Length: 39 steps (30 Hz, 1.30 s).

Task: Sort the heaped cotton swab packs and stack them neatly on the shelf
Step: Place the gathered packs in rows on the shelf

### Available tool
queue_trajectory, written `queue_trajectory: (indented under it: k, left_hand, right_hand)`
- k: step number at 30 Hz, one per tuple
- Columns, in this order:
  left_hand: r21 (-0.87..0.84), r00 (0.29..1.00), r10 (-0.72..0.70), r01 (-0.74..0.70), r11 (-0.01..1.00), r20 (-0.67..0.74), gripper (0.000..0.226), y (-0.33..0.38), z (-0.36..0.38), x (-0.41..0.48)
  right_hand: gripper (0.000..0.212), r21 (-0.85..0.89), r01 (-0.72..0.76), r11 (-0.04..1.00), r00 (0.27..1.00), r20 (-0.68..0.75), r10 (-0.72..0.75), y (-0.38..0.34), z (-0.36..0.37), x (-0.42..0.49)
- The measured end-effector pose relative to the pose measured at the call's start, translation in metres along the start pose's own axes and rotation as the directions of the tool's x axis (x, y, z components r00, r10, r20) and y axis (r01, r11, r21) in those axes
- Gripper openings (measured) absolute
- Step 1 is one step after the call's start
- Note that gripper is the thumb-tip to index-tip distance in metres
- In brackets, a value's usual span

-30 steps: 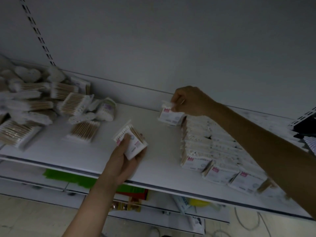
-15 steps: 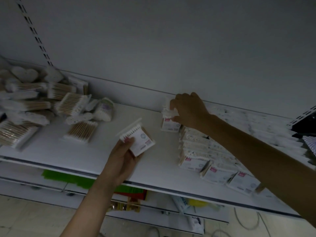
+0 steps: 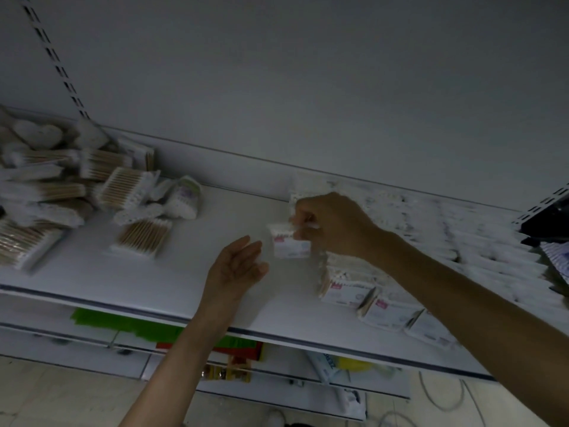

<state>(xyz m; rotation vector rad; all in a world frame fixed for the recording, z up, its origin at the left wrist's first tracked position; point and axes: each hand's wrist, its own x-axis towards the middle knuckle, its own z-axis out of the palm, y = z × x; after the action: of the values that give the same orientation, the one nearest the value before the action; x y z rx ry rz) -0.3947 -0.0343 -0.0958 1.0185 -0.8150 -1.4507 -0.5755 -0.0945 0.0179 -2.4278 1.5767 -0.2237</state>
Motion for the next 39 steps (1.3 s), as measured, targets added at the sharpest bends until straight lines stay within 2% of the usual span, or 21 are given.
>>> queue_trajectory:
  k: [2, 4, 6, 10, 13, 14, 16, 17, 18, 20, 22, 24, 26, 28, 31, 33, 35, 39]
  left_hand:
    - [0.040, 1.000, 0.004, -0.003, 0.999, -0.010, 0.055, -0.002, 0.003, 0.001]
    - [0.217, 1.000, 0.018, -0.022, 0.976, 0.020, 0.062, -0.006, 0.008, 0.001]
    - [0.416, 0.997, 0.053, -0.070, 0.907, 0.050, 0.075, -0.007, 0.013, 0.006]
    - [0.674, 0.989, 0.060, -0.134, 0.726, 0.133, 0.097, -0.008, 0.025, 0.029]
    - [0.708, 0.972, 0.026, -0.189, 0.681, 0.235, 0.099, -0.005, 0.046, 0.048]
    - [0.712, 0.957, 0.034, -0.238, 0.661, 0.288, 0.089, -0.003, 0.054, 0.052]
    - [0.716, 0.943, 0.077, -0.298, 0.631, 0.324, 0.051, 0.002, 0.063, 0.058]
    - [0.716, 0.927, 0.152, -0.363, 0.596, 0.344, 0.042, 0.001, 0.066, 0.060]
    - [0.679, 0.913, 0.219, -0.404, 0.613, 0.345, 0.039, -0.001, 0.067, 0.061]
    - [0.646, 0.910, 0.289, -0.413, 0.642, 0.296, 0.049, -0.006, 0.064, 0.062]
    - [0.648, 0.890, 0.325, -0.456, 0.610, 0.320, 0.052, -0.014, 0.056, 0.066]
    - [0.690, 0.898, 0.285, -0.441, 0.574, 0.336, 0.055, -0.020, 0.052, 0.071]
    - [0.719, 0.915, 0.238, -0.404, 0.565, 0.327, 0.070, -0.026, 0.049, 0.075]
    - [0.745, 0.920, 0.234, -0.393, 0.539, 0.315, 0.075, -0.028, 0.051, 0.073]
    - [0.766, 0.917, 0.248, -0.397, 0.505, 0.312, 0.079, -0.026, 0.055, 0.071]
    - [0.755, 0.916, 0.244, -0.401, 0.519, 0.319, 0.091, -0.027, 0.056, 0.072]
    - [0.755, 0.916, 0.252, -0.399, 0.520, 0.311, 0.099, -0.029, 0.054, 0.074]
    - [0.757, 0.922, 0.271, -0.383, 0.528, 0.278, 0.095, -0.034, 0.054, 0.076]
  right_hand:
    - [0.015, -0.012, -0.087, 0.996, 0.994, -0.062, 0.086, 0.013, -0.003, 0.004]
    - [0.016, -0.152, -0.116, 0.982, 0.991, -0.089, 0.103, 0.021, 0.001, 0.007]
    - [0.017, -0.261, -0.120, 0.958, 0.989, -0.115, 0.093, 0.023, 0.008, 0.008]
    - [0.020, -0.297, -0.100, 0.950, 0.991, -0.117, 0.067, 0.022, 0.014, 0.005]
    - [0.020, -0.345, -0.083, 0.935, 0.994, -0.093, 0.054, 0.019, 0.009, 0.002]
    - [0.019, -0.360, -0.081, 0.930, 0.995, -0.079, 0.056, 0.018, 0.007, 0.002]
    - [0.017, -0.400, -0.084, 0.913, 0.996, -0.063, 0.064, 0.015, 0.005, 0.004]
    - [0.017, -0.416, -0.096, 0.904, 0.995, -0.067, 0.076, 0.014, 0.004, 0.005]
    - [0.017, -0.422, -0.116, 0.899, 0.993, -0.071, 0.095, 0.014, 0.003, 0.006]
    - [0.017, -0.437, -0.141, 0.888, 0.990, -0.067, 0.124, 0.015, 0.005, 0.006]
    - [0.017, -0.516, -0.105, 0.850, 0.994, -0.028, 0.105, 0.015, 0.007, 0.005]
    - [0.016, -0.548, -0.061, 0.834, 0.997, 0.007, 0.078, 0.016, 0.007, 0.007]
    - [0.018, -0.509, -0.049, 0.859, 0.997, 0.027, 0.073, 0.017, 0.003, 0.007]
    - [0.025, -0.444, -0.094, 0.891, 0.994, 0.015, 0.112, 0.016, -0.005, 0.003]
    - [0.028, -0.231, -0.274, 0.933, 0.955, -0.183, 0.235, 0.018, -0.014, -0.017]
    - [0.032, -0.052, -0.376, 0.925, 0.894, -0.282, 0.347, 0.020, -0.015, -0.035]
    - [0.039, 0.087, -0.441, 0.893, 0.838, -0.316, 0.445, 0.020, -0.008, -0.055]
    - [0.048, 0.184, -0.472, 0.862, 0.806, -0.306, 0.507, 0.014, 0.019, -0.083]
